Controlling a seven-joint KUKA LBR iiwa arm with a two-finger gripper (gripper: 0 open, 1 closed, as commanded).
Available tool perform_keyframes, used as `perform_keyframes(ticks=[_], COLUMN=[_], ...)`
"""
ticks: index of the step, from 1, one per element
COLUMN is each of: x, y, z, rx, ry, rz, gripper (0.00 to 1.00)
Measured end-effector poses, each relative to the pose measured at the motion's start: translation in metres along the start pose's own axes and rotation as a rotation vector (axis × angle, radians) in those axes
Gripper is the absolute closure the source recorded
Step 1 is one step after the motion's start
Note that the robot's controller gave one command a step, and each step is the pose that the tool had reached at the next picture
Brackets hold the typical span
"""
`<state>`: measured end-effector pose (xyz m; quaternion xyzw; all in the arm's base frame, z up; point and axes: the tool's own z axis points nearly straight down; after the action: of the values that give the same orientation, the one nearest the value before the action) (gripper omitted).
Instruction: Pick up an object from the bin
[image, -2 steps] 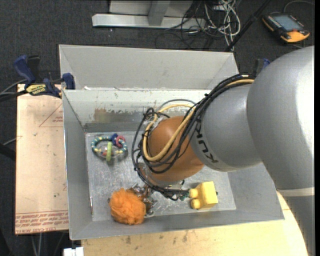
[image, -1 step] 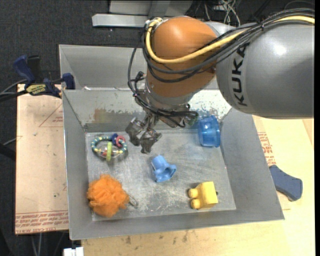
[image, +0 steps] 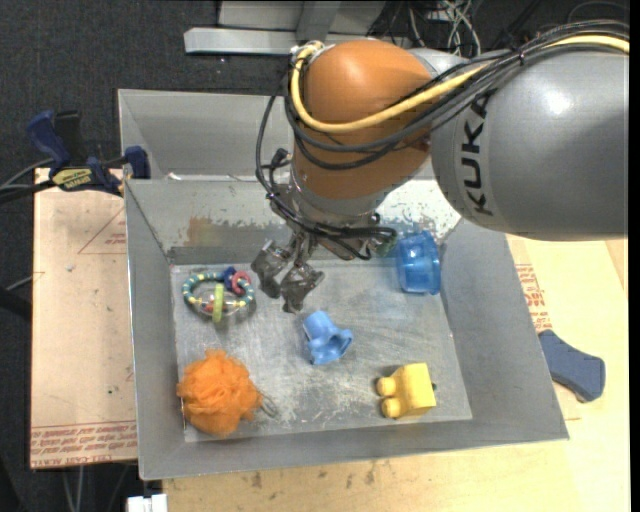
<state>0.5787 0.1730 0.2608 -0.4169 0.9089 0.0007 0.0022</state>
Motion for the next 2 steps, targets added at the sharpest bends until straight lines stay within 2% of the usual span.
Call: perform_keyframes(ticks=[1, 2], x=[-0.0302, -0.0302], y=[0.0818, 0.0798], z=[0.0856, 0.0846], rx=[-0.005, -0.002], ry=[0.004, 0.002], rz=[-0.051, -0.048], gripper=[0.00, 0.00])
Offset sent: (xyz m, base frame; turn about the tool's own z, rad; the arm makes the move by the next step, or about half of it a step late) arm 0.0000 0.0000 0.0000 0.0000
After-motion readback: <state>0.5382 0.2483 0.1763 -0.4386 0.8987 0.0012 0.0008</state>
